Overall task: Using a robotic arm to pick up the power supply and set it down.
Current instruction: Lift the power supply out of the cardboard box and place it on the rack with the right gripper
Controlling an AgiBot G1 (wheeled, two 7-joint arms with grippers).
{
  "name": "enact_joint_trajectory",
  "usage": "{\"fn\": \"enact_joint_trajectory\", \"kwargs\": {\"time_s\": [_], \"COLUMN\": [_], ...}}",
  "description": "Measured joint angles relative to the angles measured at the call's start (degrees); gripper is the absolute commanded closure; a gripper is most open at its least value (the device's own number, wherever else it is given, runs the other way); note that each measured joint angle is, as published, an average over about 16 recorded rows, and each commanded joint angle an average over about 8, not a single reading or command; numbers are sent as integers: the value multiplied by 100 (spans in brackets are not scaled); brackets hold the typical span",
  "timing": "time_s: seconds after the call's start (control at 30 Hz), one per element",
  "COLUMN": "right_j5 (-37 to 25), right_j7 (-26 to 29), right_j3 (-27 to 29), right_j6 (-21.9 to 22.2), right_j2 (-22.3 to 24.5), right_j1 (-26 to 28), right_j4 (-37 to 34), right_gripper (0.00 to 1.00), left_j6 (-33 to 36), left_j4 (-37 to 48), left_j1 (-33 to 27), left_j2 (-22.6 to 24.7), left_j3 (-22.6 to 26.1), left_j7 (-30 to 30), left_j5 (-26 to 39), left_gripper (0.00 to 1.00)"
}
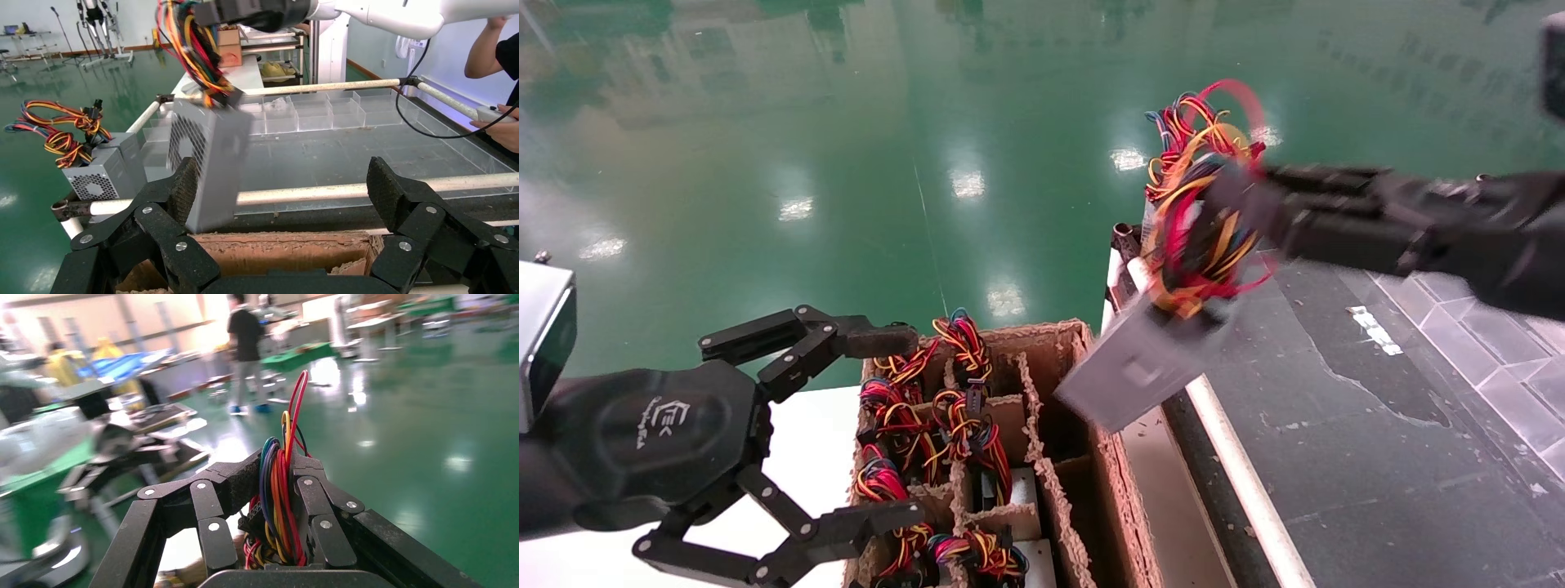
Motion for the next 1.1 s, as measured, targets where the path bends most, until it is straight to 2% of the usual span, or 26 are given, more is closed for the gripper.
{"fn": "enact_joint_trajectory", "kwargs": {"time_s": [0.23,0.43,0.77,1.1], "right_j5": [-276,-595,-1086,-1225], "right_j7": [-478,-894,-1398,-1608], "right_j3": [-7,-82,-261,-312], "right_j6": [185,573,1916,3242], "right_j2": [165,120,-391,-1093], "right_j1": [331,662,1240,1571], "right_j4": [-1020,-1940,-3162,-3757], "right_gripper": [100,100,100,100], "left_j6": [0,0,0,-1], "left_j4": [0,0,0,0], "left_j1": [0,0,0,0], "left_j2": [0,0,0,-1], "left_j3": [0,1,1,2], "left_j7": [0,0,1,1], "left_j5": [0,0,-1,-1], "left_gripper": [0,0,0,0]}}
